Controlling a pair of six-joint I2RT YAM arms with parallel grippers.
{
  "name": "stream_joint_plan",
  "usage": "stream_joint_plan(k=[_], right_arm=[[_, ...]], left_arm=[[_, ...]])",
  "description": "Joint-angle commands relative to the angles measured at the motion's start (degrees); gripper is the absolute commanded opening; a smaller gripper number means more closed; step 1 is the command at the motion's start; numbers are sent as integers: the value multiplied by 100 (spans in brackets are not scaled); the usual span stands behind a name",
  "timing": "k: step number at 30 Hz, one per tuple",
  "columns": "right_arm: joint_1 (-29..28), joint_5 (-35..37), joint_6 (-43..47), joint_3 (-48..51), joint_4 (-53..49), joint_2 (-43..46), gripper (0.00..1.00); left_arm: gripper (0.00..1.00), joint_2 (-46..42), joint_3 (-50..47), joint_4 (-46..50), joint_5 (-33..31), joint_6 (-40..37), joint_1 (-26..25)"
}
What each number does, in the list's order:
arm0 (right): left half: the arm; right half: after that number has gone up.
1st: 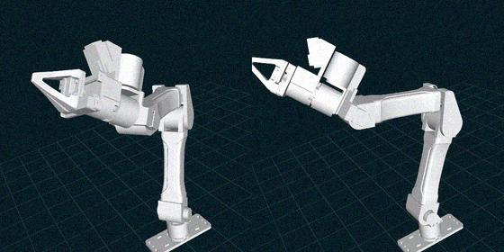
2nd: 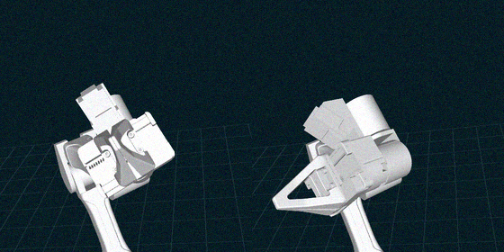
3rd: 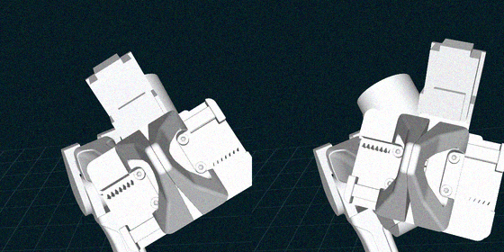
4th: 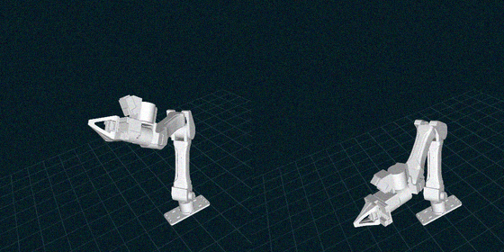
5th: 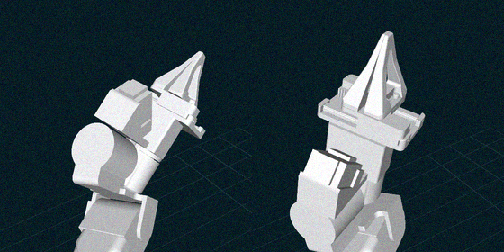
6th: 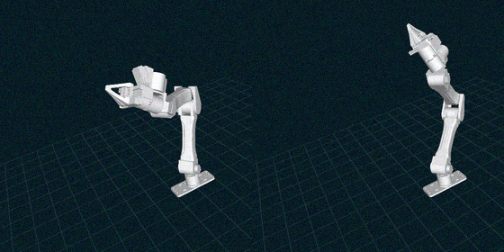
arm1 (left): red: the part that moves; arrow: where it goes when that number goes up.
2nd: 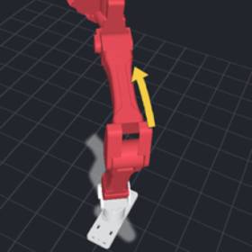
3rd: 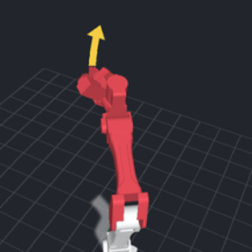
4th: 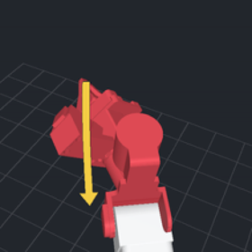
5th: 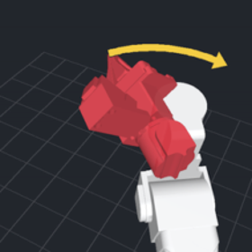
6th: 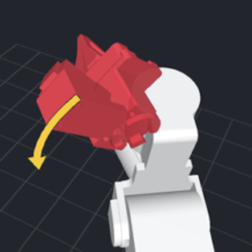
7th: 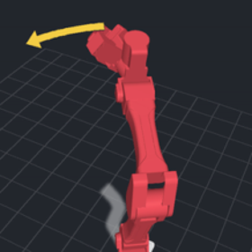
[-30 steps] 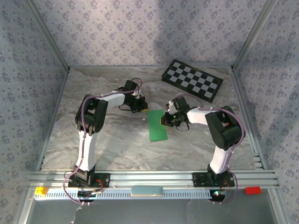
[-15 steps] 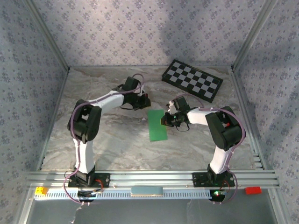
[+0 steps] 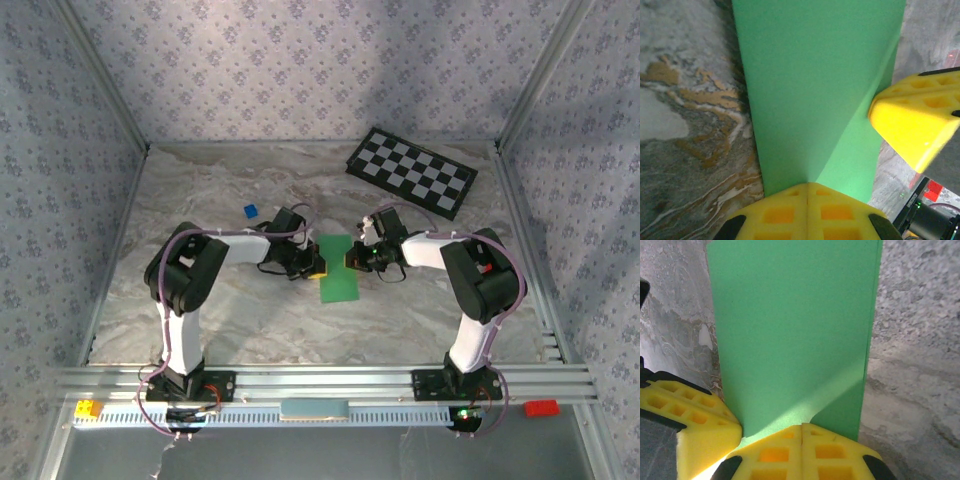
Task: Fold a paper plane with a square sheet of paper (pick it up from the middle)
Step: First fold the square sheet of paper in half at the center of the table.
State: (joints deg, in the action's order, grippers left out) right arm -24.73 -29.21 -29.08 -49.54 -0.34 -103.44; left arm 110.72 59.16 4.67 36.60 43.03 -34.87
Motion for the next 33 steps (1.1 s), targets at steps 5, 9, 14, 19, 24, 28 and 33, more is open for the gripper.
stream_joint_plan(k=[5, 9, 14, 19, 24, 28, 33], right_arm=[[109, 1028, -9, 414, -1157, -484, 0], [111, 1023, -12, 418, -1161, -473, 0], [109, 998, -19, 396, -1169, -458, 0], [109, 1040, -18, 422, -1180, -440, 0], [109, 1008, -19, 471, -1135, -454, 0], [110, 1021, -1, 495, -1156, -440, 0], [118, 1032, 22, 472, -1203, -423, 0]], left_arm=[[0, -368, -518, 296, -274, -329, -38], [0, -621, -515, 522, -254, -456, -70], [1, -897, -341, 436, -164, -239, -229], [1, -871, -299, -53, 4, 164, -528], [1, -574, -446, -262, -28, 289, -647], [0, -542, -790, -169, -71, 177, -716], [0, -738, -1277, -42, -161, 35, -724]])
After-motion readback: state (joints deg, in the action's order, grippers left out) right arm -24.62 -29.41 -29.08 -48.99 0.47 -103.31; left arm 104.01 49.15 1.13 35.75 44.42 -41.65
